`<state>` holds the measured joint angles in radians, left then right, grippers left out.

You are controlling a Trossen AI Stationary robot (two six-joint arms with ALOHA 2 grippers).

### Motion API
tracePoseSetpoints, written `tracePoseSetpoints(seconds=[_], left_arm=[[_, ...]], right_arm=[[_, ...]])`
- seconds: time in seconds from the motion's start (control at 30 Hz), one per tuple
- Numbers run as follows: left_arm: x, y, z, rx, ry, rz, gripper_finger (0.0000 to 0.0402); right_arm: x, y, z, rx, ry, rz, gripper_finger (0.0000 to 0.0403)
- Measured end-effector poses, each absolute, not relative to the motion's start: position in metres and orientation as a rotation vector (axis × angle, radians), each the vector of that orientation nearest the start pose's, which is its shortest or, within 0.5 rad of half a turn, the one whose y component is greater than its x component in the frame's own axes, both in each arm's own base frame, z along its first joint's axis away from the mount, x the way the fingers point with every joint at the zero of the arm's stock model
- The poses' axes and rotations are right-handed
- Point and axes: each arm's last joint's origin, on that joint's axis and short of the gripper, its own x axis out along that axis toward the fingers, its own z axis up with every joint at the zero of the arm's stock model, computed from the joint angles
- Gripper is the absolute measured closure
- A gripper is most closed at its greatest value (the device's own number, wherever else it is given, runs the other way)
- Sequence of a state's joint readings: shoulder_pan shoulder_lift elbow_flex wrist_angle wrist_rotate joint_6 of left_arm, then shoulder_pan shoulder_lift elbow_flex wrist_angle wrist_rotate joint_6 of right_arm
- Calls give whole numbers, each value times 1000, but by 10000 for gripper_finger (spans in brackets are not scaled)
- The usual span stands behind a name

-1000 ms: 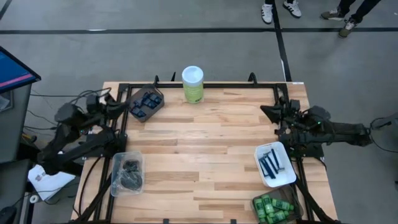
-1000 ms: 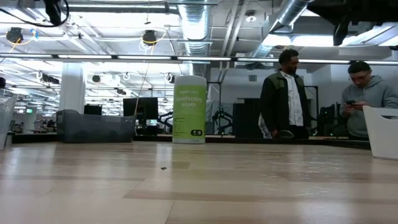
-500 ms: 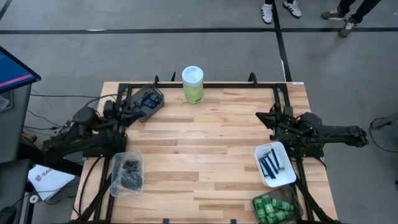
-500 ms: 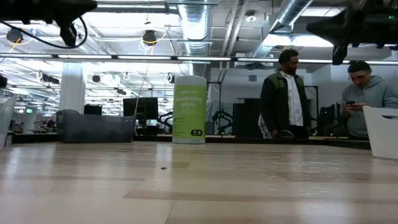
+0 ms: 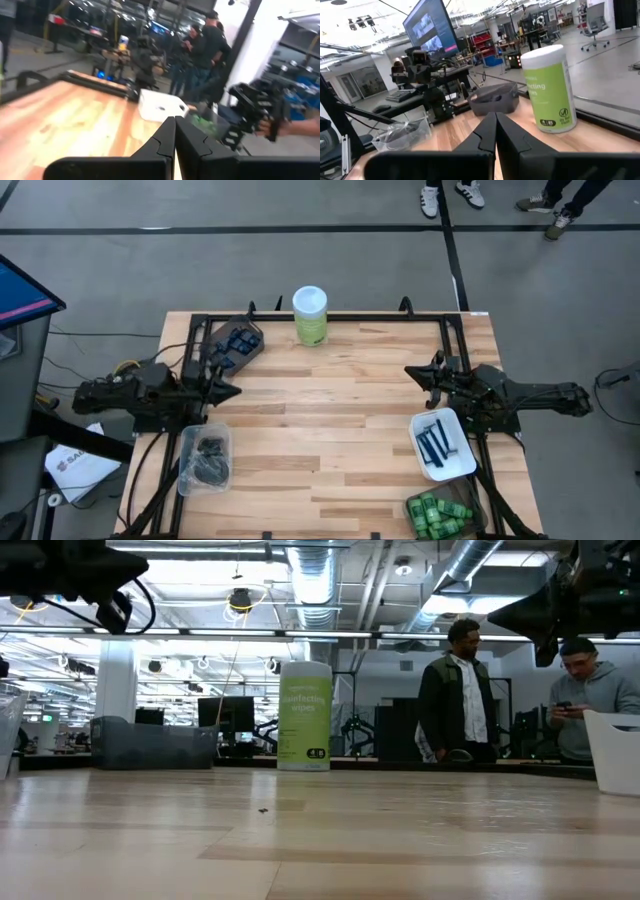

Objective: Pick & Place Travel size toiletries
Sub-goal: Return to Home Position

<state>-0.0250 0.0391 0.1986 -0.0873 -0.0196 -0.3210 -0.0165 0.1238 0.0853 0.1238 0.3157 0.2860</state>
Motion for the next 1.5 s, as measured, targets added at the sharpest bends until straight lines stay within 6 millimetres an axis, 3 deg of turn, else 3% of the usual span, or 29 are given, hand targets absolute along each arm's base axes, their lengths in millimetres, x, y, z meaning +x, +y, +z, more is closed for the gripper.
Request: tracePoseSetpoints(seconds=[0.43,1.5], left_arm=[[93,-12,193,-237,-38,-155,401],[95,-12,192,-243,-34,-167,394]], right_arm=[[100,-11,195,299,-132,-317,403],[100,-11,195,299,-132,-317,403]])
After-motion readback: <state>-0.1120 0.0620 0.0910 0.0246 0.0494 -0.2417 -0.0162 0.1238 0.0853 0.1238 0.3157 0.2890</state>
